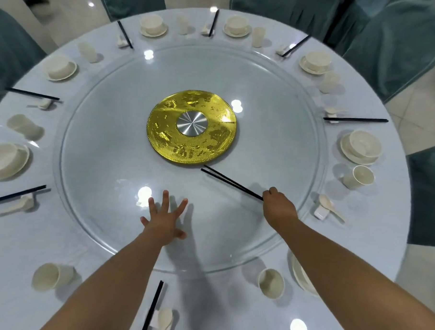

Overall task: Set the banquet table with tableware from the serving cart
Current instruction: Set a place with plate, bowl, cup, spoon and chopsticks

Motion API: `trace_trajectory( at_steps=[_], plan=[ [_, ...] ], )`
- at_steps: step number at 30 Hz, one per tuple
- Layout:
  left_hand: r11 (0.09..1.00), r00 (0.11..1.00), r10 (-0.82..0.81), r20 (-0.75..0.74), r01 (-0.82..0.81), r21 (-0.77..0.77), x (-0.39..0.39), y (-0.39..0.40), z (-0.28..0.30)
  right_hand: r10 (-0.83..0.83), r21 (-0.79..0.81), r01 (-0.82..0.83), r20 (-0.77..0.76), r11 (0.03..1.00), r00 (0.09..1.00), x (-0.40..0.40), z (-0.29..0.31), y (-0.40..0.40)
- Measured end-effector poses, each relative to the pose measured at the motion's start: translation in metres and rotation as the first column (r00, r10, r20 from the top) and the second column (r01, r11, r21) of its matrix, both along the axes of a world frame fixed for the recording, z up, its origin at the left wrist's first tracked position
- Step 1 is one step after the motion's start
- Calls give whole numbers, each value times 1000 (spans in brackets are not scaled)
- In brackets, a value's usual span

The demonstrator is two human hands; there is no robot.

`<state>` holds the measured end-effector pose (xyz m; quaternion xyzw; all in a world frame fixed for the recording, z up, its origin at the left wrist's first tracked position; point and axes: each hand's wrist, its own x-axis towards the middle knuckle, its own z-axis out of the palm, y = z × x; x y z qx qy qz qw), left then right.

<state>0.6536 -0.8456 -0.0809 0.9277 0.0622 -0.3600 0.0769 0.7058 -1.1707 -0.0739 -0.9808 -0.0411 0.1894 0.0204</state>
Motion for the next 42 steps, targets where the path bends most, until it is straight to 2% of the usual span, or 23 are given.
trace_trajectory(
  at_steps=[6, 8, 9, 11, 13, 15, 16, 19, 20, 22, 24, 25, 26, 27, 29, 32, 36, 38, 42],
  plan=[
    [998, 1000, 0, 2, 0, 59, -5, -16, 25, -8, -38, 8, -16, 999, 1000, -32, 40, -11],
    [997, 995, -18, 100, 10, 76, -18, -35, 38, 10, -64, -11, -10, 998, 1000, -42, 63, -17],
    [999, 981, -16, 191, 9, 37, -25, -46, 42, 35, -89, -35, 0, 995, 999, -44, 72, -20],
    [993, 894, -23, 448, 72, -93, -39, -69, 58, 87, -137, -81, 36, 987, 996, -51, 98, -28],
    [955, 743, -83, 664, 249, -160, -45, -93, 76, 165, -150, -154, 64, 977, 984, -55, 119, -37],
    [908, 637, -117, 762, 379, -177, -41, -118, 91, 246, -138, -236, 61, 962, 967, -54, 140, -45],
    [888, 663, -127, 738, 408, -213, -40, -129, 100, 269, -120, -260, 69, 958, 961, -54, 150, -48],
    [824, 874, -92, 477, 336, -456, -35, -156, 127, 300, -74, -293, 115, 953, 947, -54, 179, -57],
    [785, 914, -46, 402, 282, -552, -36, -164, 135, 295, -56, -290, 136, 955, 946, -54, 186, -59],
    [644, 963, 143, 227, 83, -760, -40, -176, 148, 247, -6, -249, 167, 968, 955, -56, 197, -64],
    [580, 960, 245, 138, -31, -814, -43, -184, 155, 103, 126, -134, 227, 983, 969, -59, 203, -69],
    [557, 958, 270, 96, -74, -827, -44, -186, 158, -27, 249, -39, 256, 968, 966, -63, 205, -71],
    [494, 953, 303, 13, -145, -857, -46, -188, 160, -188, 407, 78, 238, 910, 953, -67, 207, -72],
    [405, 939, 333, -85, -224, -887, -47, -191, 164, -338, 558, 191, 173, 807, 925, -71, 209, -73],
    [258, 903, 356, -239, -341, -904, -51, -196, 168, -483, 724, 349, -25, 595, 875, -82, 208, -73],
    [173, 881, 312, -356, -421, -891, -58, -202, 171, -468, 790, 453, -243, 413, 850, -97, 203, -65],
    [127, 858, 278, -433, -480, -868, -70, -208, 175, -439, 841, 504, -384, 197, 813, -105, 197, -56],
    [111, 845, 272, -459, -502, -858, -74, -210, 176, -429, 846, 508, -404, 159, 808, -106, 197, -55],
    [83, 819, 254, -514, -548, -832, -77, -214, 177, -386, 837, 522, -433, 163, 815, -105, 197, -57]
  ],
)
